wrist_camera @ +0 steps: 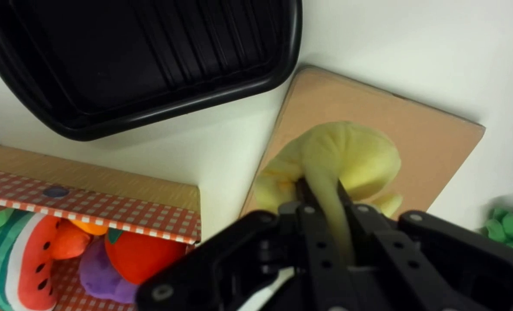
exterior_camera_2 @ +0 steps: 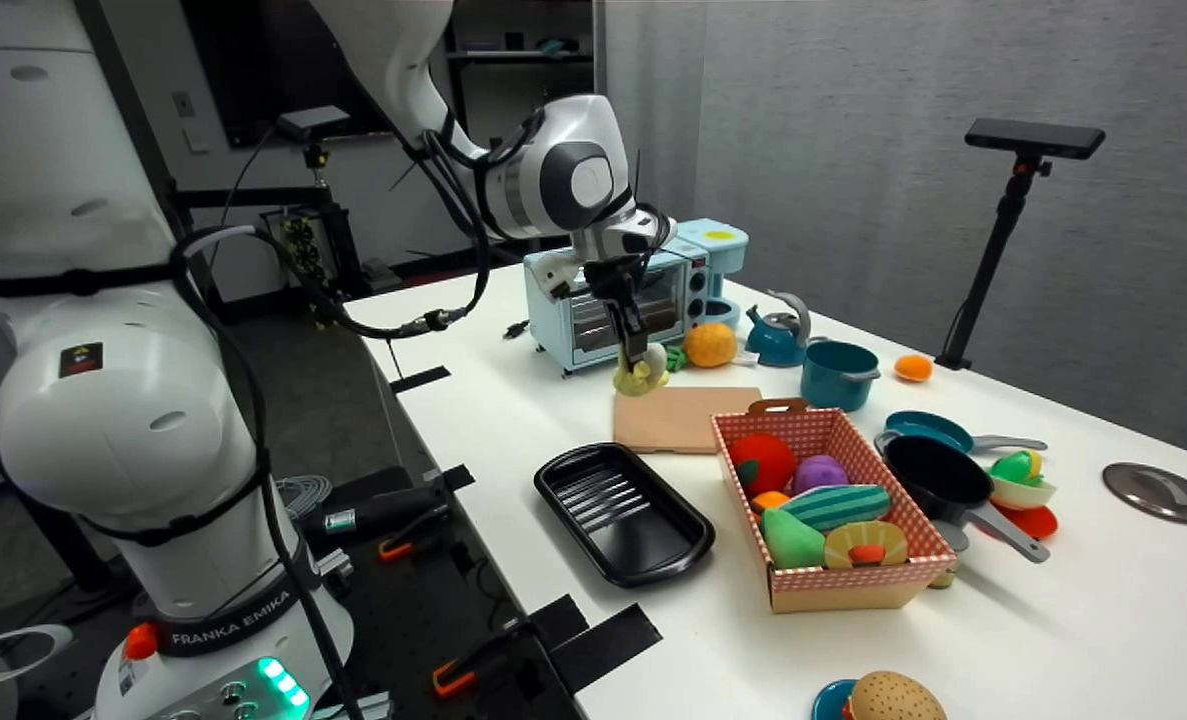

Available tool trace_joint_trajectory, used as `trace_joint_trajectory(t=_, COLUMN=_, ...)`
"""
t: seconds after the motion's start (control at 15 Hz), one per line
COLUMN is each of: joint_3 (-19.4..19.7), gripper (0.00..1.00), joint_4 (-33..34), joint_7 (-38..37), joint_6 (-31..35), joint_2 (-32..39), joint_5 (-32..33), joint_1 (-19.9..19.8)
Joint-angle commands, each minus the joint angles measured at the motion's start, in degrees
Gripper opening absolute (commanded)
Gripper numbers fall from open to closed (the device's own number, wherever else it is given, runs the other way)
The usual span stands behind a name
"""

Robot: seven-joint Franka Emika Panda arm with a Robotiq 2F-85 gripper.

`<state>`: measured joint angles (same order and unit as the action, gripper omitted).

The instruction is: Put the toy banana on the wooden board

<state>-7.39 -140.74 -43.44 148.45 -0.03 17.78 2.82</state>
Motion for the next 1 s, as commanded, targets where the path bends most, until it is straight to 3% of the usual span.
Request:
trace_joint_trajectory(t=0.0, joint_3=1.9, gripper=0.02, joint_4=3.5, joint_7=0.6, joint_6=-0.1, joint_2=4.2, joint_5=-1.2, joint_1=0.4)
trace_joint_trajectory(t=0.6, joint_3=5.2, gripper=0.02, joint_4=8.9, joint_7=1.3, joint_6=-0.9, joint_2=11.3, joint_5=-2.2, joint_1=1.8)
trace_joint_trajectory(t=0.67, joint_3=5.5, gripper=0.35, joint_4=9.3, joint_7=1.0, joint_6=-1.1, joint_2=11.7, joint_5=-2.0, joint_1=2.0)
trace_joint_trajectory(t=0.73, joint_3=6.1, gripper=0.36, joint_4=9.4, joint_7=2.9, joint_6=-0.8, joint_2=12.0, joint_5=-2.4, joint_1=1.2)
trace_joint_trajectory(t=0.93, joint_3=7.2, gripper=0.56, joint_4=9.9, joint_7=3.9, joint_6=-1.0, joint_2=12.6, joint_5=-2.3, joint_1=1.3)
